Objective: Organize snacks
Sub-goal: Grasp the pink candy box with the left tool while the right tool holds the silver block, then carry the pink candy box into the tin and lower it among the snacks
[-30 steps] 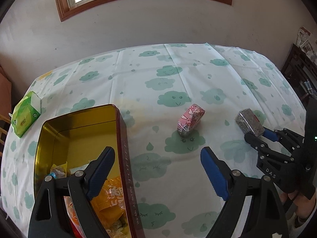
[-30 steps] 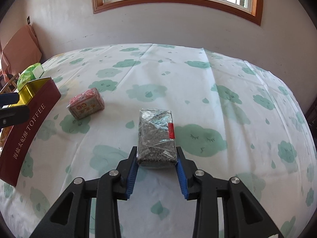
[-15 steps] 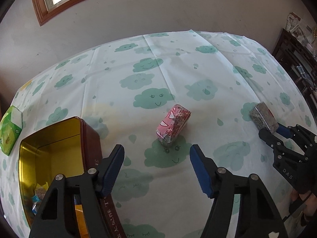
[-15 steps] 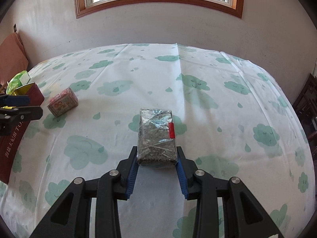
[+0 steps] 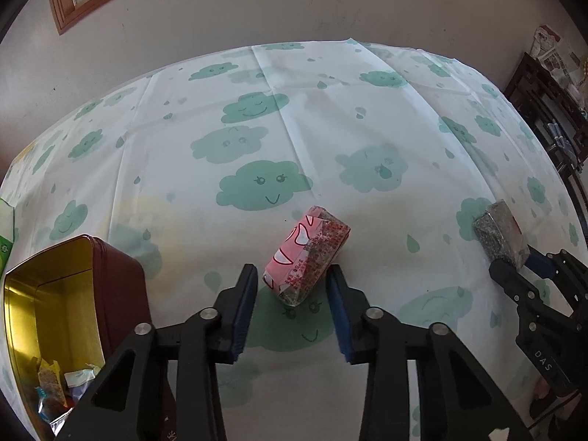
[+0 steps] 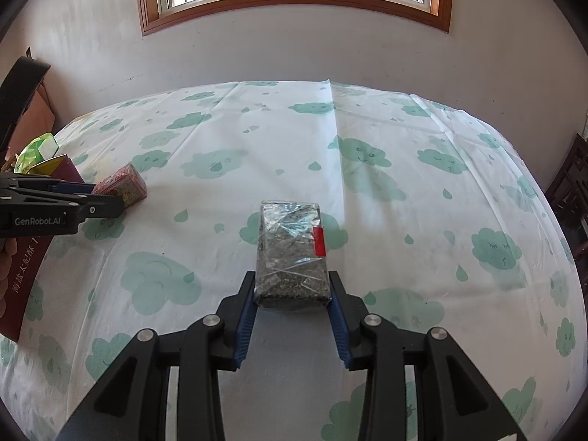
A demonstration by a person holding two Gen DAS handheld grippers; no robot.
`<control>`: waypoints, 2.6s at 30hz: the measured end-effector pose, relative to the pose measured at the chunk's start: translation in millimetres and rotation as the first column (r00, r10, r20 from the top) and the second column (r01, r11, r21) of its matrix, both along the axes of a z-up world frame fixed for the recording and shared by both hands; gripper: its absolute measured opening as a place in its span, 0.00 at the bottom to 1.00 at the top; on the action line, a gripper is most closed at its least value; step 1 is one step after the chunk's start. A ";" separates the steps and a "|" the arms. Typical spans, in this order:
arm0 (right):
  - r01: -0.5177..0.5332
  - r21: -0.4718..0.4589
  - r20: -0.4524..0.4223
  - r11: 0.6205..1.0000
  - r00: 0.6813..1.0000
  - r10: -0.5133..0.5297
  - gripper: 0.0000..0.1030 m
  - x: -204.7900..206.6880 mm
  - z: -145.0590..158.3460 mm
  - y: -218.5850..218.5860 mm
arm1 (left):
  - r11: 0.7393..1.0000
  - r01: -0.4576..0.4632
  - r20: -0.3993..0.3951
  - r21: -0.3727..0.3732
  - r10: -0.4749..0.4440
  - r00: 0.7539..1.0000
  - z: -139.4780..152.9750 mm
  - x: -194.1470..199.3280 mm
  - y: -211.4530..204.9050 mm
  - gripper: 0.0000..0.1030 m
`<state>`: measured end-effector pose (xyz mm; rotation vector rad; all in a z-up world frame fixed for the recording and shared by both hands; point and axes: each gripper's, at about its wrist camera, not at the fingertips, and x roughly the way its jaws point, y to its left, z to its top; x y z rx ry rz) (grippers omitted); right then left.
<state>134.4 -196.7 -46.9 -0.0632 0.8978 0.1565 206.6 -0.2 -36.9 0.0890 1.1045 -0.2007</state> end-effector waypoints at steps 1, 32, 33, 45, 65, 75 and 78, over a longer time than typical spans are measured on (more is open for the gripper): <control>0.000 0.000 0.000 1.000 1.000 0.000 0.37 0.0 0.0 0.1 | 1.000 -0.003 -0.007 -0.012 0.003 1.000 -0.4 0.4 0.7 0.26; 0.000 -0.016 0.001 1.000 1.000 0.000 0.37 0.4 -0.6 -0.3 | 0.990 -0.139 0.110 -0.019 0.140 0.984 92.0 -107.5 69.5 0.22; 0.000 -0.016 0.001 1.000 1.000 0.000 0.37 0.4 -0.6 0.0 | 0.988 -0.153 0.116 -0.011 0.153 0.981 94.1 -112.5 76.7 0.22; 0.000 -0.018 0.002 1.000 1.000 0.000 0.37 0.4 -0.6 -0.2 | 0.942 -0.336 0.099 -0.025 0.337 0.936 90.5 -157.3 151.7 0.22; 0.001 -0.019 0.001 1.000 1.000 -0.001 0.37 0.9 -0.6 -0.6 | 0.900 -0.436 0.024 -0.016 0.437 0.899 52.4 -171.2 186.2 0.22; 0.002 -0.020 0.001 1.000 1.000 -0.002 0.37 0.8 -0.4 0.1 | 0.900 -0.435 0.013 0.023 0.435 0.900 34.8 -168.0 188.4 0.22; 0.002 -0.020 0.001 1.000 1.000 -0.002 0.37 0.7 -0.4 0.4 | 0.900 -0.432 0.020 0.056 0.431 0.902 30.4 -166.4 186.1 0.21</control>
